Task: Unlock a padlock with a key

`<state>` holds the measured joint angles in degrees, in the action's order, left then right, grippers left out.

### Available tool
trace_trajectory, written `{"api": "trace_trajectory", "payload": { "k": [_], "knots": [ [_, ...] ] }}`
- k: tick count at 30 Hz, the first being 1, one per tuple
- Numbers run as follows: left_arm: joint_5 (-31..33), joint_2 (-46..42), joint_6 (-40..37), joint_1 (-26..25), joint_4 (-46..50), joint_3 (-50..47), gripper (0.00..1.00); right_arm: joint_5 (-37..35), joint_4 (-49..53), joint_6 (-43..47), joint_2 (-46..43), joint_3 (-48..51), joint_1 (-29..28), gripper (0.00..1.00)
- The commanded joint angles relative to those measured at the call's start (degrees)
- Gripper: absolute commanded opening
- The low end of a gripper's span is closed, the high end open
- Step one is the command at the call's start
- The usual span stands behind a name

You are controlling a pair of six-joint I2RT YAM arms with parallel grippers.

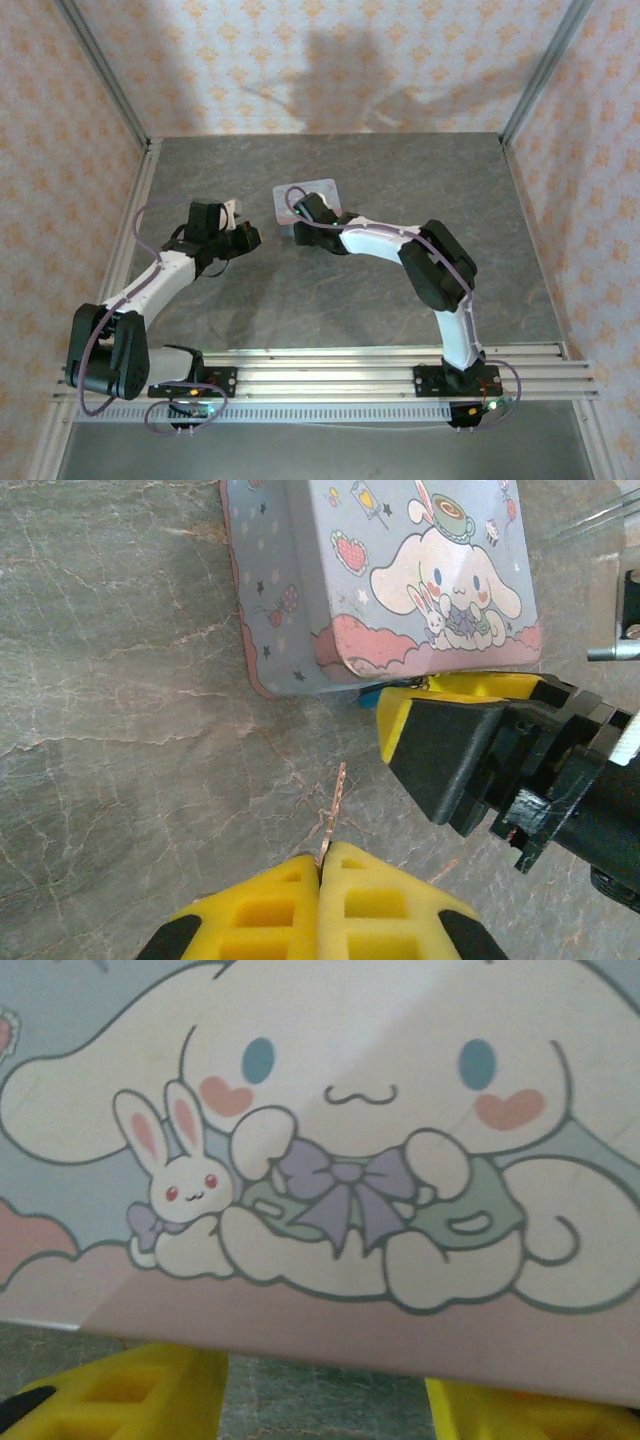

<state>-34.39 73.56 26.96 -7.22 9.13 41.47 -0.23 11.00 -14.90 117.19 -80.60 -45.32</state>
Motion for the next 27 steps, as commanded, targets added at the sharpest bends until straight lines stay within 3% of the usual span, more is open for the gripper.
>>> {"api": "trace_trajectory", "payload": {
  "k": [1,20,22,24,27],
  "knots": [
    [-1.02,-0.32,0.00,0.71,-1.37,-0.91,0.00,-3.09,4.08,0.04,1.91,-2.87,-0.15,0.52],
    [-1.73,-2.51,-1.72,0.99,0.71,-2.69,0.00,-2.89,7.43,-2.01,5.81,-7.60,-0.21,0.45],
    [-1.95,-2.82,-1.82,0.98,0.58,-3.04,0.00,-3.11,7.56,-1.79,6.01,-7.90,-0.20,0.41],
    [-2.70,-3.39,-2.07,1.00,-0.01,-3.48,0.00,-3.35,7.57,-1.47,5.95,-8.08,-0.18,0.29],
    [-3.33,-4.65,-2.24,0.98,-0.07,-3.86,0.00,-3.44,7.79,-0.98,5.31,-8.18,-0.16,0.19]
  ]
}}
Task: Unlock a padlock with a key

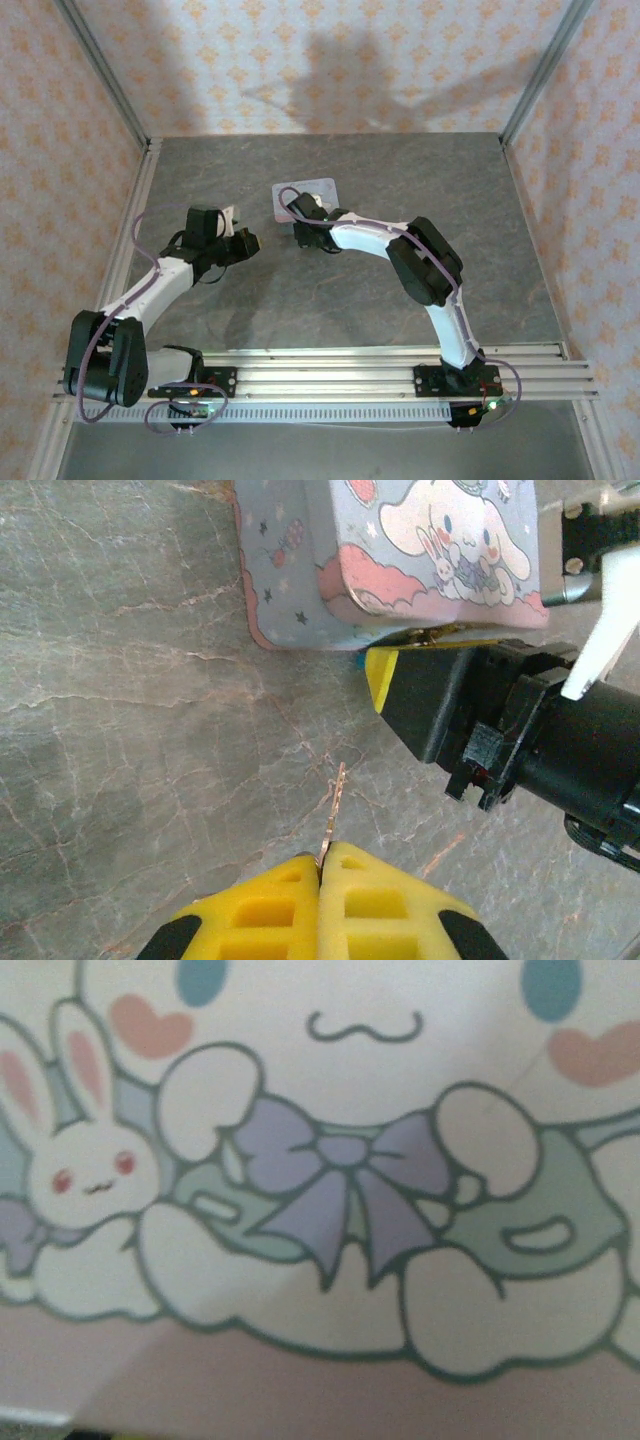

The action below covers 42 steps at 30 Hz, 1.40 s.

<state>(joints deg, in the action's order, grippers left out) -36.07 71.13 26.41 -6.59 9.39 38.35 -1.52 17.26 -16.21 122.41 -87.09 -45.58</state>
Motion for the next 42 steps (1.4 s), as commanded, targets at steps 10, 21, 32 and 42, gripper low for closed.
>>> {"api": "trace_trajectory", "payload": {
  "k": [10,21,32,42],
  "knots": [
    [-3.60,-7.92,-5.93,0.29,6.27,-1.18,0.00,4.39,4.68,2.72,-4.98,-0.99,0.79,0.00],
    [-1.22,-11.20,-6.19,-6.31,1.91,-5.60,0.00,17.97,8.73,3.11,-10.31,0.86,2.05,0.00],
    [1.17,-9.81,-6.03,-13.09,-3.67,-6.42,0.00,23.01,10.77,-1.54,-16.02,4.23,7.00,0.00],
    [2.88,-10.29,-5.57,-16.88,-7.44,-8.82,0.00,23.00,8.85,-7.84,-20.63,10.83,7.00,0.00]
  ]
}}
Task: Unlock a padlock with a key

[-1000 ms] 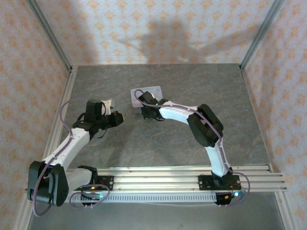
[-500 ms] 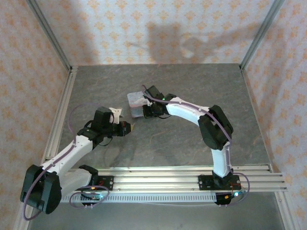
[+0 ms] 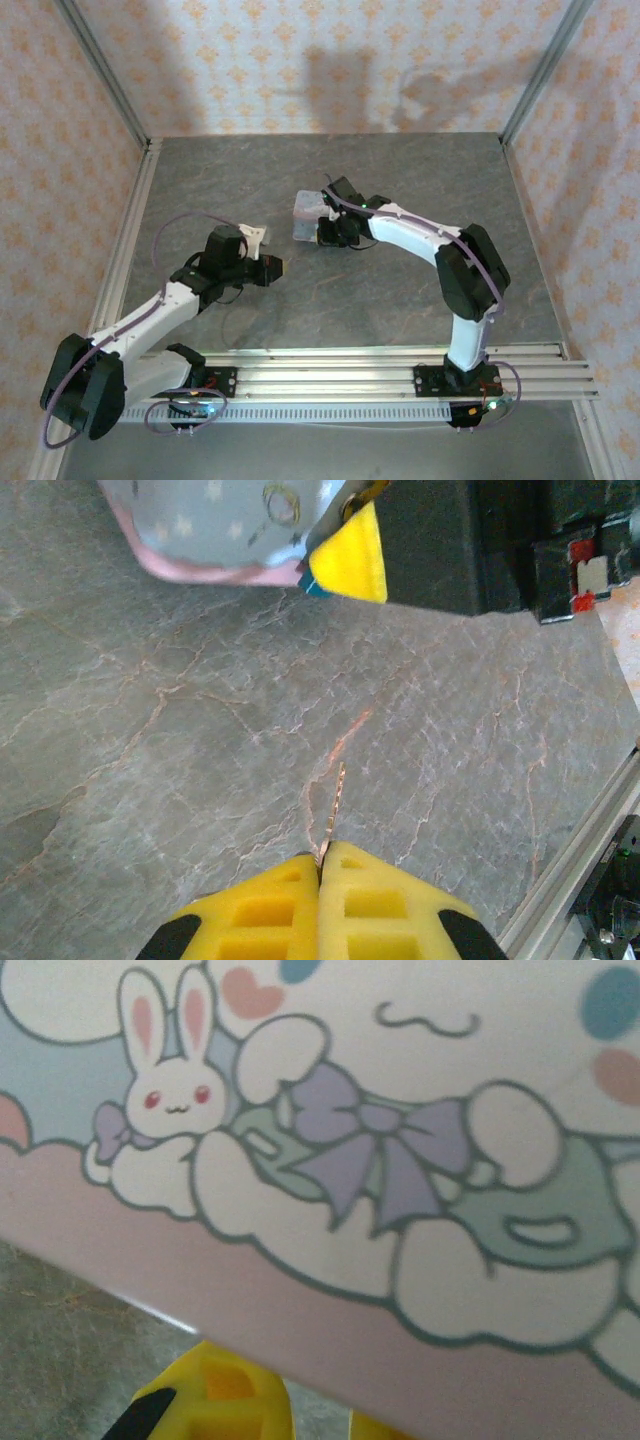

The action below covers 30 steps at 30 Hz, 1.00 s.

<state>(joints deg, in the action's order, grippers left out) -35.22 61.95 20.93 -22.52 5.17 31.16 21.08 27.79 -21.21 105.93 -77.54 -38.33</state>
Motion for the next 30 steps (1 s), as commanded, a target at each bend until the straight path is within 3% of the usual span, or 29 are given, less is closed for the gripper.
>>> {"api": "trace_trajectory", "payload": {
  "k": [1,11,17,30],
  "knots": [
    [2.29,-1.30,0.08,-1.36,-3.90,-2.15,0.00,0.17,-1.48,-2.86,-4.89,1.71,-0.25,0.00],
    [2.16,0.02,-0.87,-3.78,-6.14,-1.92,0.00,-4.69,2.75,-3.30,-12.11,4.22,2.29,0.00],
    [-3.48,0.73,-1.15,-4.09,-10.64,-1.27,0.00,2.82,0.61,-5.22,-12.25,4.66,2.20,0.00],
    [-7.67,0.59,-7.65,-4.20,-18.07,-2.13,0.00,19.23,11.63,0.07,-4.24,-7.02,2.86,0.00]
  ]
}}
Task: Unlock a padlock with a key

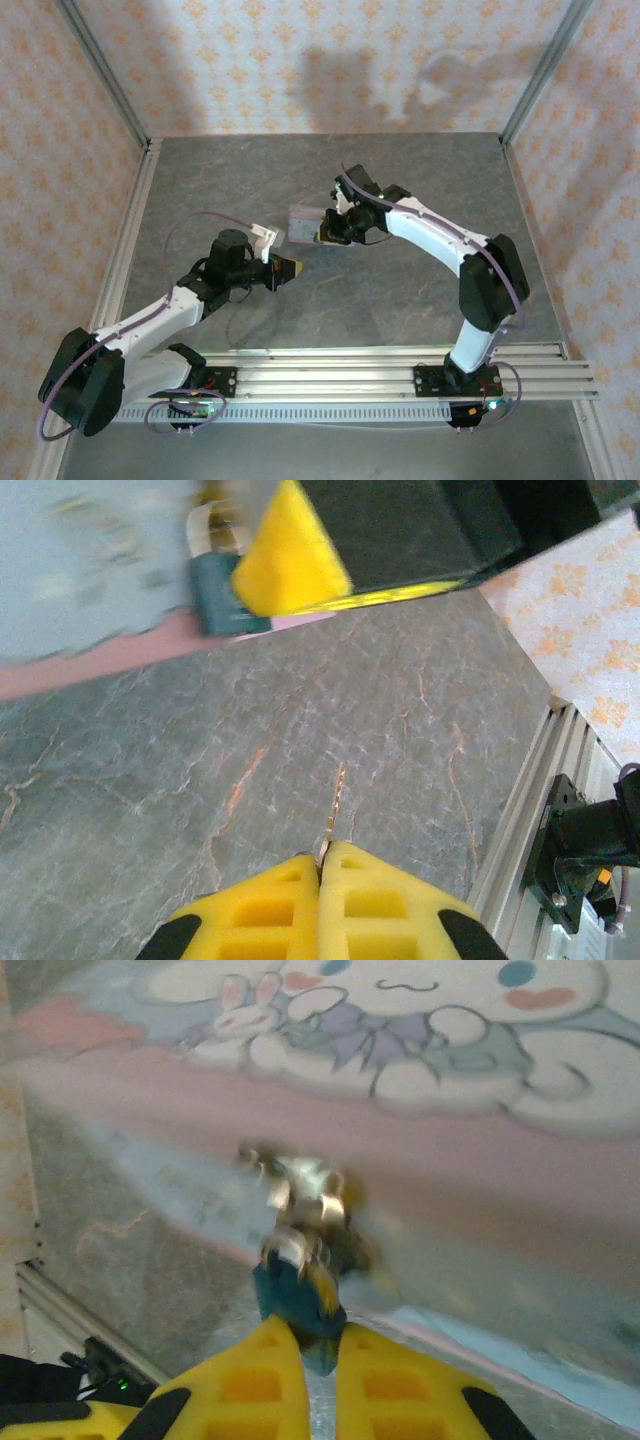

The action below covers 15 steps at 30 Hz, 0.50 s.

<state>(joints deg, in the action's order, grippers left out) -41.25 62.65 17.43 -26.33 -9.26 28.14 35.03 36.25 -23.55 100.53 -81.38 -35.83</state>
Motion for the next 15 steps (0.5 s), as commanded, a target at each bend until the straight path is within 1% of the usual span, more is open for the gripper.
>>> {"api": "trace_trajectory", "payload": {
  "k": [1,5,9,12,15],
  "knots": [
    [-1.64,-0.08,-4.96,-0.39,-3.66,0.73,0.00,6.09,3.66,2.60,1.62,-3.59,0.50,0.00],
    [-0.96,0.69,-5.95,-0.39,-4.30,0.43,0.00,8.38,4.17,2.48,2.56,-4.02,1.07,0.00],
    [1.00,2.41,-4.46,-0.30,-5.19,0.28,0.00,7.90,4.15,2.28,2.66,-3.78,1.11,0.00],
    [3.20,2.57,-3.20,-0.10,-6.06,-0.82,0.00,4.54,4.18,2.06,2.29,-3.16,1.03,0.00],
    [5.27,1.44,-2.93,0.13,-4.28,-1.33,0.00,-0.09,3.49,2.00,0.78,-1.52,0.56,0.00]
  ]
}}
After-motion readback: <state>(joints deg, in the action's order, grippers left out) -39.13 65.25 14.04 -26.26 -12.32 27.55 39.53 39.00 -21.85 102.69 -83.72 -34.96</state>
